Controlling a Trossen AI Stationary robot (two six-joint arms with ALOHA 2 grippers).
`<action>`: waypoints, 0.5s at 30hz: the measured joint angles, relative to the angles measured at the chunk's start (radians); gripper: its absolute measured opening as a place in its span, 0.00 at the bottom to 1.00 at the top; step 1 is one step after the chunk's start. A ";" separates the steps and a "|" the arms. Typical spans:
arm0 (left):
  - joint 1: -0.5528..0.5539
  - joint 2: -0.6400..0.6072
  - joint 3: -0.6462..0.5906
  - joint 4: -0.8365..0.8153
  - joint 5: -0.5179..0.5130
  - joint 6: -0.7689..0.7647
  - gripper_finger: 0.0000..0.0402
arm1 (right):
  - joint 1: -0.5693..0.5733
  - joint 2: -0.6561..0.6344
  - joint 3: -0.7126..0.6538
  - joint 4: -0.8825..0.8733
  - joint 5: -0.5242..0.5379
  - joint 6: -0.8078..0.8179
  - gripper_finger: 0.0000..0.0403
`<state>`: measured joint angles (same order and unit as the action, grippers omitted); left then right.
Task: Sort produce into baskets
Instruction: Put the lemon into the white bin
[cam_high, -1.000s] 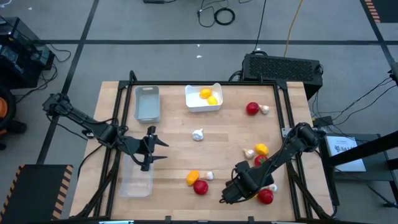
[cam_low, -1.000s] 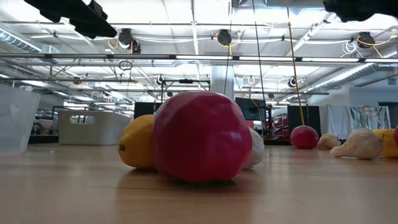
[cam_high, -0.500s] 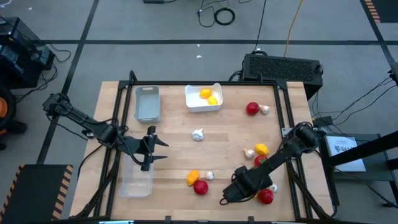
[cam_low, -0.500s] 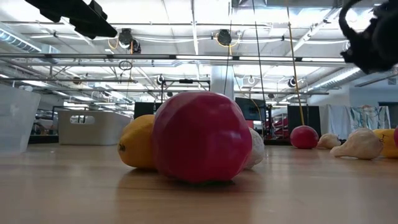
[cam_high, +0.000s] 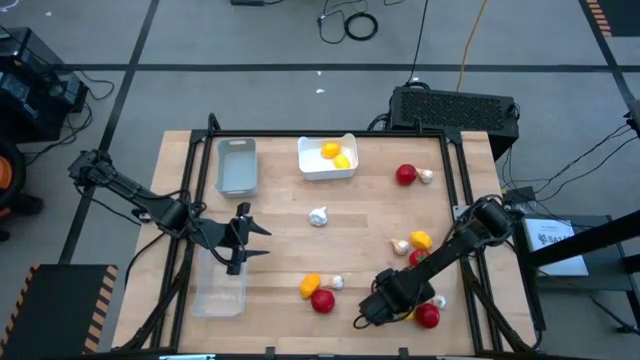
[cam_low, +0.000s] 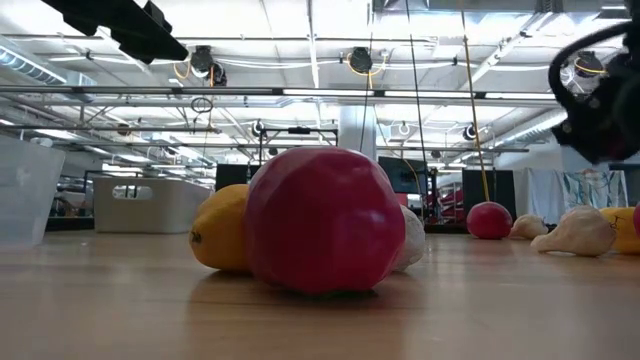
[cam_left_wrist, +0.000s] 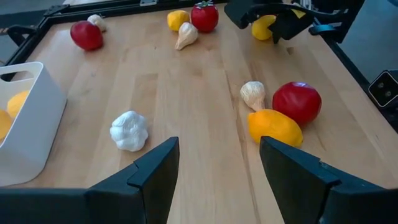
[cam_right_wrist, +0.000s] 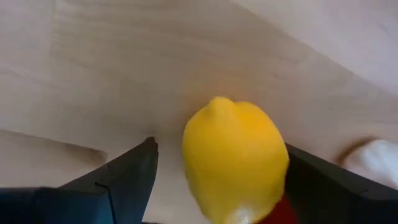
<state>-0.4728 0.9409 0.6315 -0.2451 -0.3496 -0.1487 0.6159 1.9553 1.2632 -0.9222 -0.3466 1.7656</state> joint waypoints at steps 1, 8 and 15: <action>0.000 0.000 0.000 0.000 0.000 0.000 0.58 | 0.000 0.000 -0.009 0.020 -0.002 -0.003 0.77; 0.000 0.000 0.000 0.000 0.000 0.000 0.58 | -0.009 -0.003 -0.018 0.043 -0.003 -0.077 0.69; 0.000 0.000 0.000 0.000 -0.005 -0.004 0.58 | -0.029 -0.003 -0.018 0.044 -0.028 -0.149 0.49</action>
<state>-0.4728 0.9409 0.6315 -0.2455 -0.3550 -0.1524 0.5869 1.9526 1.2449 -0.8780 -0.3744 1.6162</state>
